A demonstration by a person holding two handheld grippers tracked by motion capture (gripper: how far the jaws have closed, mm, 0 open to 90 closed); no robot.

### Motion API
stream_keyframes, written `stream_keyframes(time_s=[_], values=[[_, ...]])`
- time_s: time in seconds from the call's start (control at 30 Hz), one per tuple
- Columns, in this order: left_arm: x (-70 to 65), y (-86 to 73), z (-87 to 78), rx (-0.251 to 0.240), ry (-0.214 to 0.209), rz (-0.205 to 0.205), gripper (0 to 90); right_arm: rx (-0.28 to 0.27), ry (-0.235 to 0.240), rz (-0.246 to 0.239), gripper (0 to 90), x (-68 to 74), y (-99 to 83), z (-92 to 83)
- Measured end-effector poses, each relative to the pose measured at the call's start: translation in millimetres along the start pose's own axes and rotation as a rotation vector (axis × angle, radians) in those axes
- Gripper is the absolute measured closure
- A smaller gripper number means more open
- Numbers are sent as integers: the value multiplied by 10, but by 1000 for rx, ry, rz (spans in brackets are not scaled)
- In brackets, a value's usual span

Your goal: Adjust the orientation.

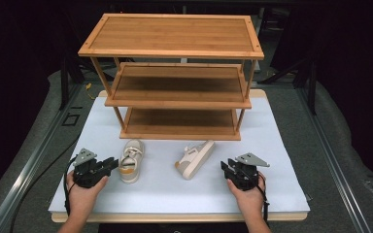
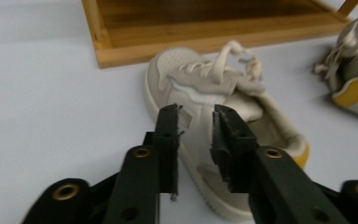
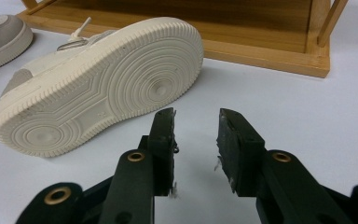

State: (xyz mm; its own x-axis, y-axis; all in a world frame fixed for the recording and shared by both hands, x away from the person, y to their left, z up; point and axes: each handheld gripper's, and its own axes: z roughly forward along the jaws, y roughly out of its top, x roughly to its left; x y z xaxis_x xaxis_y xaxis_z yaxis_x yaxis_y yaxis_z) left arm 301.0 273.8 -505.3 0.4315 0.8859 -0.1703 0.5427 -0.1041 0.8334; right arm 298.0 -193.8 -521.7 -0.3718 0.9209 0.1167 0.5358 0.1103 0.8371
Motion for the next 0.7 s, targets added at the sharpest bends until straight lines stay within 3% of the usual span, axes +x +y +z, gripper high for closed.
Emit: stream_keyframes(time_s=[0.07,0.13,0.27,0.43,0.53,0.7], values=[[-13,18,5,-19,-17,-11,633,1,0,5,667,-6,1,-1],[-30,37,80,7,-10,3,609,-3,0,8,676,-3,3,2],[-20,35,167,31,-19,-13,576,2,-2,-1,710,18,13,5],[15,25,247,57,-60,-55,576,1,7,-4,717,55,29,5],[29,21,266,75,-49,-55,640,2,11,-4,717,64,36,8],[-17,28,268,86,-50,-59,663,-10,16,-2,723,94,54,2]])
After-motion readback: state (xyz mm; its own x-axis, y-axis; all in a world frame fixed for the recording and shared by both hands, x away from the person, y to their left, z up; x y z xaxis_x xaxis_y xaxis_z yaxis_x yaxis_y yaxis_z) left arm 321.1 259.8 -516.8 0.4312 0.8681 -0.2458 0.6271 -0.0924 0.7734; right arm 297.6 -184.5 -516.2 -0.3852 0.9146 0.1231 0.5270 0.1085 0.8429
